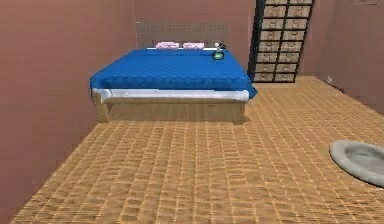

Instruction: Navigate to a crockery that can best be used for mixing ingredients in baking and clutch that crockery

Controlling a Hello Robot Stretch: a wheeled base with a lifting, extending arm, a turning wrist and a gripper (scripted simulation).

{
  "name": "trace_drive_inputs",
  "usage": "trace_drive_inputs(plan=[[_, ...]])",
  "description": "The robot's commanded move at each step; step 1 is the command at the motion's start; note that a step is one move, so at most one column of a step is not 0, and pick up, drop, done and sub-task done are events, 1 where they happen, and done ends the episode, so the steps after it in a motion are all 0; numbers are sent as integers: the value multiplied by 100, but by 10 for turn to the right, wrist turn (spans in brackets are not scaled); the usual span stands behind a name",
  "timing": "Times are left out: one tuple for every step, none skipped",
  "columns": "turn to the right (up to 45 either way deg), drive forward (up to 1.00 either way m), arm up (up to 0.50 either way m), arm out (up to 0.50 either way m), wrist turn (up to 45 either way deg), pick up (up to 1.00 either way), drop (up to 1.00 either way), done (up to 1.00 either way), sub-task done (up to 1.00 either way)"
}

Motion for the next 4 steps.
trace_drive_inputs(plan=[[390,0,0,0,0,0,0,0,0],[0,65,0,0,0,0,0,0,0],[330,0,0,0,0,0,0,0,0],[0,50,0,0,0,0,0,0,0]])
